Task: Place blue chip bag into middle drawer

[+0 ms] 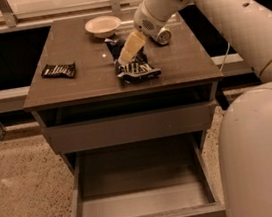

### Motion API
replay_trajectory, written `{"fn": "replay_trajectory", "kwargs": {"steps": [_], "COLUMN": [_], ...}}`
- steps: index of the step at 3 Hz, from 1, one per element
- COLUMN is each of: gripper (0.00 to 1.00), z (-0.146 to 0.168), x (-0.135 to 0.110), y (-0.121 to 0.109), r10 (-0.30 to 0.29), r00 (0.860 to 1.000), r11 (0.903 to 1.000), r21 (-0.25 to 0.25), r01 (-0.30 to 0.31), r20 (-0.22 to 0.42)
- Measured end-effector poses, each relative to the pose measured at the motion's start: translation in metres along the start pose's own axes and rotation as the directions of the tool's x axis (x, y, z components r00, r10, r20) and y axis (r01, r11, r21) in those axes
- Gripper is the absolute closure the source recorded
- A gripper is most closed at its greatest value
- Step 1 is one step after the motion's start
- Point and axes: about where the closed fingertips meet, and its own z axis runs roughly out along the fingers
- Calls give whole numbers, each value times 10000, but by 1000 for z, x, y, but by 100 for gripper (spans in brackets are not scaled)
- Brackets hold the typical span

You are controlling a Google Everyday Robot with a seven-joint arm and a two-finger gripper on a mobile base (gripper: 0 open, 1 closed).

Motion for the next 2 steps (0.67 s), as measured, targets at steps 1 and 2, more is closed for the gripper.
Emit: {"fn": "replay_trajectory", "kwargs": {"steps": [1,2], "gripper": [46,77], "z": [29,24], "x": [1,4], "y": [13,28], "r10": [84,-177], "r00": [9993,9977], "r11": [9974,9900], "r21": [-717,-1409], "r01": [-110,83], "r20": [-364,-660]}}
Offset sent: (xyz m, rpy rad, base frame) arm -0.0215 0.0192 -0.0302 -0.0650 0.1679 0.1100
